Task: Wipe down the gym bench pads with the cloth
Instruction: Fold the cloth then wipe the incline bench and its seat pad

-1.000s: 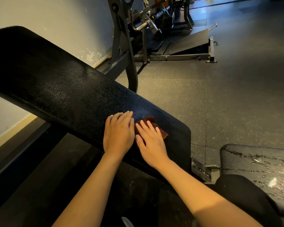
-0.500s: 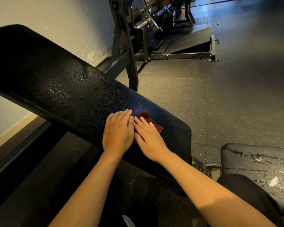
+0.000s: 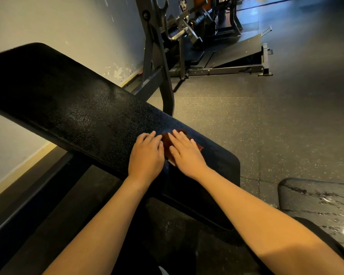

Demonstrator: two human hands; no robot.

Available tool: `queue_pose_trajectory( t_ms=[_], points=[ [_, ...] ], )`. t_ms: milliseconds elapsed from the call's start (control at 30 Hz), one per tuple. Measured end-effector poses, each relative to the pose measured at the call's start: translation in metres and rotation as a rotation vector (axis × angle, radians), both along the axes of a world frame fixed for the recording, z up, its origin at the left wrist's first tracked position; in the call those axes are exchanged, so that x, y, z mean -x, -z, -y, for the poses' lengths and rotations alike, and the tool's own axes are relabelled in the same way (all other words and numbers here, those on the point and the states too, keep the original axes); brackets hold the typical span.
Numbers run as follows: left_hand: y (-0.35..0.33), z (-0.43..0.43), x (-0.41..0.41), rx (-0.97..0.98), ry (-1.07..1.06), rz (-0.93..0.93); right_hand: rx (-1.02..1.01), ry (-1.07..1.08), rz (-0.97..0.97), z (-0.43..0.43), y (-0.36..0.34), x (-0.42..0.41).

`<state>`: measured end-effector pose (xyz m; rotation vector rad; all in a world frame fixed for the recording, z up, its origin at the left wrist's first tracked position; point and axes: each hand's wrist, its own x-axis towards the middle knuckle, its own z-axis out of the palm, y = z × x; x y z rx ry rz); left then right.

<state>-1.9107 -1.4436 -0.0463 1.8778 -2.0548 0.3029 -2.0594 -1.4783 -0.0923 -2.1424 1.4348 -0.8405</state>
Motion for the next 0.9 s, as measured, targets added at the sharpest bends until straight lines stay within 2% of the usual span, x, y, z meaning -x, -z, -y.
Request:
queue_pose_trajectory(
  t_ms=[67,167,433,567,667,900],
  points=[
    [0.003,-0.005,0.003,0.000,0.006,0.121,-0.079,0.119,-0.046,0.012,0.005,0.017],
    [0.009,-0.008,0.007,0.005,-0.015,0.157,-0.247,0.303,-0.009,0.017,0.010,0.021],
    [-0.023,0.038,0.006,-0.079,-0.092,0.180,-0.058,0.027,0.047,0.044,-0.025,-0.021],
    [-0.024,0.052,0.006,-0.112,-0.131,0.200,-0.019,0.196,0.085,0.040,-0.006,0.001],
    [-0.026,0.059,0.007,-0.082,-0.118,0.104,-0.039,0.278,0.106,0.046,-0.002,-0.004],
    [-0.044,0.084,-0.012,0.015,-0.137,0.018,0.034,-0.017,0.089,0.103,-0.045,-0.046]
  ],
)
